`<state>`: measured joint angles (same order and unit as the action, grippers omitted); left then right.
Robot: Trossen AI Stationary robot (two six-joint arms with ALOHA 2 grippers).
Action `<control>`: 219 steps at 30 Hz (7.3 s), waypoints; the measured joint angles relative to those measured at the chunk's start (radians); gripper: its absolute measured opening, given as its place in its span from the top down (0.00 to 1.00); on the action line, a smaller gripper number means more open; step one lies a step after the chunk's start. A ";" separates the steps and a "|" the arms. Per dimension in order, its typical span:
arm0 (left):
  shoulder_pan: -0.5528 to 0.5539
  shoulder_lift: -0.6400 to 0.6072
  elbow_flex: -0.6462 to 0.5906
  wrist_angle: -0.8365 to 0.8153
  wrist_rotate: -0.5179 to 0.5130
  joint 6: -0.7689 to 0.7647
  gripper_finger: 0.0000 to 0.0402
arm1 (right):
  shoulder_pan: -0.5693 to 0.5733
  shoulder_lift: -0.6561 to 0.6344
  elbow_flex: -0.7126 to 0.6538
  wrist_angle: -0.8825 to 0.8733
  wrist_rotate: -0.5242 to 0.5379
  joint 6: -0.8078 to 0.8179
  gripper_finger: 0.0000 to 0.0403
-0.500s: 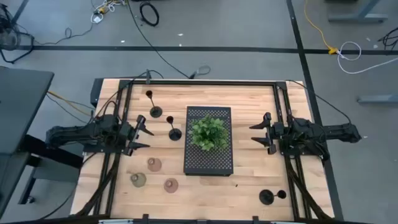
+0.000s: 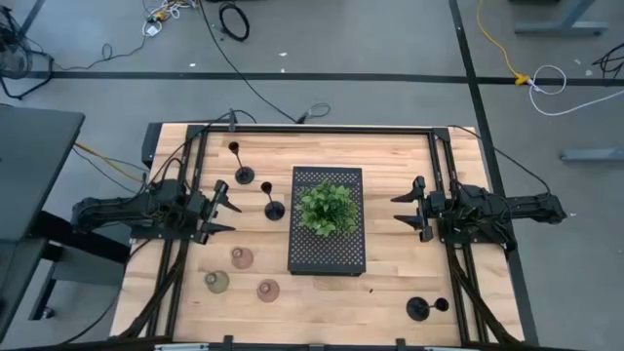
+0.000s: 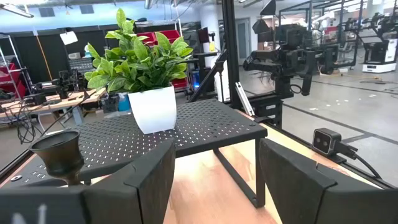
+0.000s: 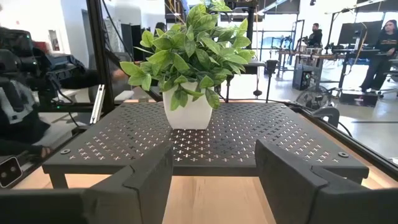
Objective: Pick & Place candle stick holders
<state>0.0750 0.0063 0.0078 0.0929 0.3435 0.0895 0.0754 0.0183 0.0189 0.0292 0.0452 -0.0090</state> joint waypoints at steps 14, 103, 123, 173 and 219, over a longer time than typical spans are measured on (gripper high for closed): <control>0.000 0.000 0.000 0.000 0.000 0.000 0.41 | 0.000 0.000 0.000 0.000 0.000 0.000 0.43; 0.379 0.320 0.000 0.198 -0.780 -0.158 0.41 | 0.000 0.000 0.000 0.111 0.121 0.098 0.43; 0.466 0.590 0.000 0.321 -0.650 -0.169 0.66 | 0.000 0.000 0.000 0.111 0.122 0.112 0.43; 0.324 0.608 0.818 -0.351 -0.390 -0.151 0.97 | 0.000 0.000 0.000 0.089 0.123 0.301 0.43; -0.690 1.005 0.982 -0.244 -0.596 -0.182 0.97 | 0.000 0.000 0.000 0.093 0.122 0.341 0.43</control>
<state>-0.6153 1.0116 0.9901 -0.1511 -0.2522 -0.0928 0.0753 0.0185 0.0189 0.1226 0.1673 0.3325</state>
